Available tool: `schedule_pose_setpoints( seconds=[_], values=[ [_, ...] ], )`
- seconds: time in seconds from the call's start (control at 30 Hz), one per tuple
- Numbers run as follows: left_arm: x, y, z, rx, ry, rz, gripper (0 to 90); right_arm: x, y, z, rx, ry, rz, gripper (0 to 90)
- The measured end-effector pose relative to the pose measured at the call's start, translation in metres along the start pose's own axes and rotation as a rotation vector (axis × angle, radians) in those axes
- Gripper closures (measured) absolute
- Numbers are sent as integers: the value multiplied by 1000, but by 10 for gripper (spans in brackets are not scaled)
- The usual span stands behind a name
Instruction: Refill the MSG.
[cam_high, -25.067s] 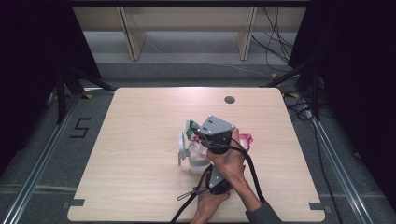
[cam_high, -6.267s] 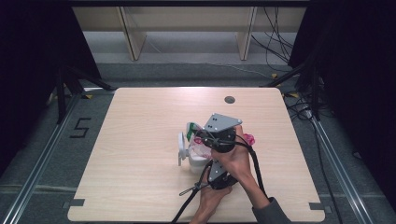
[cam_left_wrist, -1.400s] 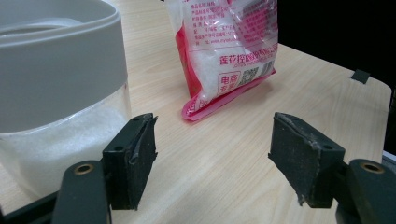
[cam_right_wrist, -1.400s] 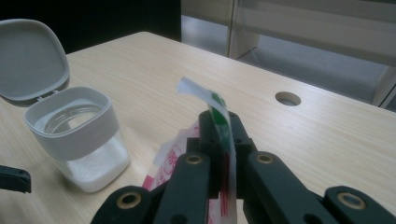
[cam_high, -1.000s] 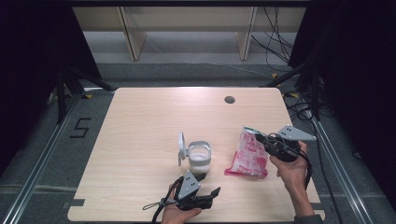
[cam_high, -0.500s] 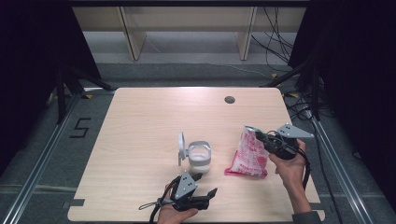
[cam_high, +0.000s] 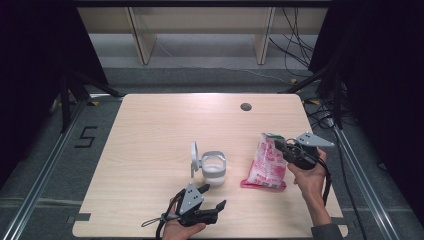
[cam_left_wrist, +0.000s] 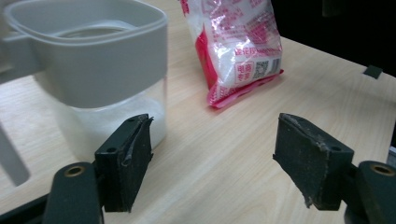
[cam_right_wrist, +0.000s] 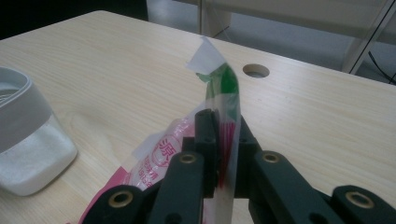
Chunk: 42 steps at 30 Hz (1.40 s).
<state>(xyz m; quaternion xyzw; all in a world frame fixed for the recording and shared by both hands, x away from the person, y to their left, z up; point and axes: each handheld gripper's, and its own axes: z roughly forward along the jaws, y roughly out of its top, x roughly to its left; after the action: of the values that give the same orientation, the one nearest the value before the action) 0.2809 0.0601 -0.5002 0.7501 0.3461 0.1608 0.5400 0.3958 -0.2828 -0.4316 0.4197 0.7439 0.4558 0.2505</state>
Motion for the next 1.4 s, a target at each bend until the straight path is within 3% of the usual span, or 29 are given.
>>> schedule_pose_setpoints(
  seconds=[0.1,0.13,0.17,0.37,0.5,0.6,0.63,0.7,0.77,0.83,0.9,1.03,1.1,1.17,1.2,1.27,1.3,1.33,1.37,1.4],
  values=[
    [4,-1,-5,-6,2,6,266,-2,-2,2,9,-12,-10,856],
    [6,-1,-6,-5,6,7,266,-4,-2,3,2,-19,-42,854],
    [6,-1,-8,-17,11,-10,266,-4,-2,4,11,-17,-39,851],
    [10,-1,-15,-9,19,6,266,-5,-3,5,5,-33,-54,841],
    [12,-3,-17,-15,22,-6,265,-3,-7,8,19,-30,39,821],
    [16,-3,-21,-12,36,-6,265,-10,-12,10,35,-28,16,814],
    [16,-4,-21,-24,36,-19,265,-8,-13,10,39,-31,49,814],
    [20,-5,-22,-21,38,-18,265,-13,-15,12,39,-30,35,817],
    [23,-5,-23,-14,54,-29,265,-12,-18,12,39,-28,80,819],
    [24,-6,-23,-32,53,-44,265,-17,-18,11,48,-33,47,814],
    [25,-6,-26,-18,61,-31,264,-14,-18,11,38,-42,101,805],
    [27,-7,-26,-38,66,-58,261,-15,-19,9,53,-52,80,789],
    [29,-7,-27,-17,70,-43,259,-18,-19,9,52,-67,47,765],
    [30,-8,-28,-14,74,-49,259,-18,-20,9,46,-71,74,752],
    [30,-8,-28,-17,74,-51,259,-20,-21,7,50,-80,47,739],
    [31,-8,-28,-23,77,-52,260,-16,-21,6,37,-96,110,701],
    [31,-8,-28,-23,78,-55,260,-17,-21,3,55,-97,106,691],
    [32,-8,-28,-24,73,-54,259,-21,-22,3,35,-99,73,680],
    [33,-8,-28,-31,74,-59,259,-19,-22,1,40,-100,106,665],
    [34,-8,-29,-25,76,-56,259,-22,-23,1,30,-104,83,659]
  ],
)
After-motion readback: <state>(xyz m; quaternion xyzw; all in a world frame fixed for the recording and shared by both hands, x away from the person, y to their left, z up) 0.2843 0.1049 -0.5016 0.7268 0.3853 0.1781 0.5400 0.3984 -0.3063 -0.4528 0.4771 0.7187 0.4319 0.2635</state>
